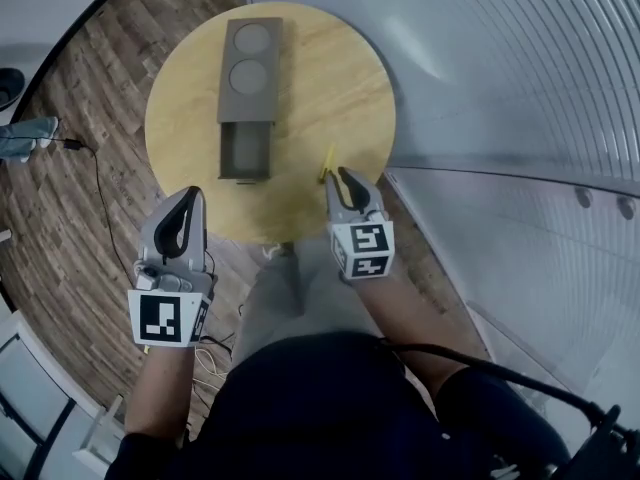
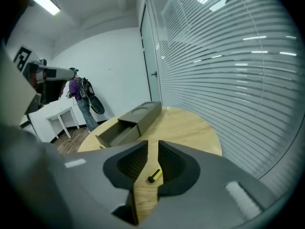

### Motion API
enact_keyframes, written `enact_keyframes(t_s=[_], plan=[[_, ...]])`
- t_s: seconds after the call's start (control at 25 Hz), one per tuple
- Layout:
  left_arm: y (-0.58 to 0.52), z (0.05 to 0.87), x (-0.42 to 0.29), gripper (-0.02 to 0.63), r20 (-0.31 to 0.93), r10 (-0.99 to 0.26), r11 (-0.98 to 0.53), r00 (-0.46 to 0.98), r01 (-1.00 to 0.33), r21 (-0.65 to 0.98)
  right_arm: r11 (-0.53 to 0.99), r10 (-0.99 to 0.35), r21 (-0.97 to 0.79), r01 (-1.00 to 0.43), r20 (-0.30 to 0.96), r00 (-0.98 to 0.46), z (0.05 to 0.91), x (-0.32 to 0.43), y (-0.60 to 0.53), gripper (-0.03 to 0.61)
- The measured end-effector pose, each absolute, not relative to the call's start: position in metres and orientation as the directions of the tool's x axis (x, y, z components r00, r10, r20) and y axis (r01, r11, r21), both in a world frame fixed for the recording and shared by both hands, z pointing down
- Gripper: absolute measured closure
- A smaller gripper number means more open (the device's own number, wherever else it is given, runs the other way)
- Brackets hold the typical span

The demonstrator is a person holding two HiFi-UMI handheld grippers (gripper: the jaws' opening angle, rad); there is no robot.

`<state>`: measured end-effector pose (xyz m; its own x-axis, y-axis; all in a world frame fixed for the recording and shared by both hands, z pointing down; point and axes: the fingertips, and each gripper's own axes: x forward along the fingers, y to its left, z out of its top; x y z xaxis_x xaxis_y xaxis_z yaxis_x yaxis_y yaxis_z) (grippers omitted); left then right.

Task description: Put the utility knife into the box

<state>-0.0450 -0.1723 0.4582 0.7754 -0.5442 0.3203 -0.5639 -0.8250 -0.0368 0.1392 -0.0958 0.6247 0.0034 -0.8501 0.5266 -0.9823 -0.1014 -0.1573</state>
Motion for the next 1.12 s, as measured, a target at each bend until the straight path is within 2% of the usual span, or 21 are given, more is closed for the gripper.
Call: enact_keyframes(t_s=[0.16,0.4,0.84,1.12], plan=[[-0.169,0.474,-0.033,0.611,0.343,-0.529,-0.834,0.776,-0.551,-0.040,-0.094,-0.808,-0.126,-0.988,0.590,0.002,0.663,0.138,-0.096,0.487],[-0.165,0.498,-0.032,0.611,0.384,-0.514,-0.835,0.767,-0.550,-0.019,-0.112,-0.740,-0.127,-0.986,0.673,-0.003,0.707,0.132,-0.095,0.417],[-0.164,0.524,-0.047,0.611,0.433,-0.520,-0.818,0.737,-0.575,-0.004,-0.108,-0.696,-0.094,-0.990,0.718,0.008,0.735,0.131,-0.097,0.421],[-0.161,0.521,-0.042,0.611,0.427,-0.523,-0.814,0.738,-0.580,0.005,-0.103,-0.693,-0.102,-0.989,0.721,-0.002,0.735,0.136,-0.094,0.485]])
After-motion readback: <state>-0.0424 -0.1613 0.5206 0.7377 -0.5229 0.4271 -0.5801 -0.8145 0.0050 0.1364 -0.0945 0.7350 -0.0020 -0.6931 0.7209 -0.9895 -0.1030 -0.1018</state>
